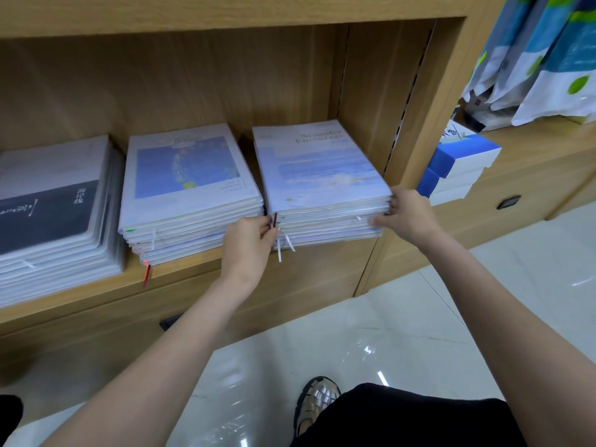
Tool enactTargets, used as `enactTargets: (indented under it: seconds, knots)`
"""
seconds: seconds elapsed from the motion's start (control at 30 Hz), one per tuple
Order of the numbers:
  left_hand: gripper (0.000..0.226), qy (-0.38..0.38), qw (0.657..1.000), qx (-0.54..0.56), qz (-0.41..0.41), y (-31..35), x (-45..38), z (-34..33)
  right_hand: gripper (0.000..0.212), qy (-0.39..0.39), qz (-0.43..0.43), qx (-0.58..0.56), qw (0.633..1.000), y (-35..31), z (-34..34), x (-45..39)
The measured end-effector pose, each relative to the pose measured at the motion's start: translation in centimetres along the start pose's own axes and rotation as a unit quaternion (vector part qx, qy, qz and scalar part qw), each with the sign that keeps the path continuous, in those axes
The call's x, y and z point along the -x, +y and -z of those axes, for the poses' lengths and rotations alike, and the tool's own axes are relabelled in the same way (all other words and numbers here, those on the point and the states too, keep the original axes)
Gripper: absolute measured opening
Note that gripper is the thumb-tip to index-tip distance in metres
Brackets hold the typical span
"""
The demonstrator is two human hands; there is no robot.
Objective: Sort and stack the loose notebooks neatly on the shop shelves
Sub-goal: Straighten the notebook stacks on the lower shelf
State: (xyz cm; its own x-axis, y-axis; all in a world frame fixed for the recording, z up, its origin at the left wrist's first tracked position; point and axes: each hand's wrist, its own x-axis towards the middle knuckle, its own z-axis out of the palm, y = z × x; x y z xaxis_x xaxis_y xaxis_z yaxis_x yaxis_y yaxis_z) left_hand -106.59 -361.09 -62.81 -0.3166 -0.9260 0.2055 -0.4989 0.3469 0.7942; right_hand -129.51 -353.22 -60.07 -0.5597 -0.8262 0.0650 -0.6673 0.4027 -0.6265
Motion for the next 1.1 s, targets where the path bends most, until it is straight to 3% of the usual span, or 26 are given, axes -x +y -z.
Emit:
enactTargets:
  seconds: [0.37,0.57,0.7,0.87,1.1]
  knots:
    - [0.018,0.023,0.998,-0.022,-0.045,-0.3,0.4,-0.3,0.042,0.025,0.012,-0.004,1.000,0.1,-0.4,-0.2]
    - [0.042,-0.035,0.995,0.093,0.030,-0.6,1.6,-0.4,0.074,-0.047,-0.012,-0.059,0.997,0.9,-1.3,0.7]
    - [0.018,0.004,0.999,0.029,0.033,-0.1,1.2,-1.1,0.060,-0.007,-0.025,-0.091,0.996,1.6,-2.3,0.8]
    - [0.016,0.040,0.998,-0.039,0.032,0.1,1.4,-1.6,0.048,0.012,-0.033,-0.126,0.991,1.7,-2.5,0.9]
    - [0.018,0.056,0.994,-0.093,0.018,0.5,1.6,-2.0,0.043,0.053,-0.007,-0.075,0.996,1.3,-2.6,1.3]
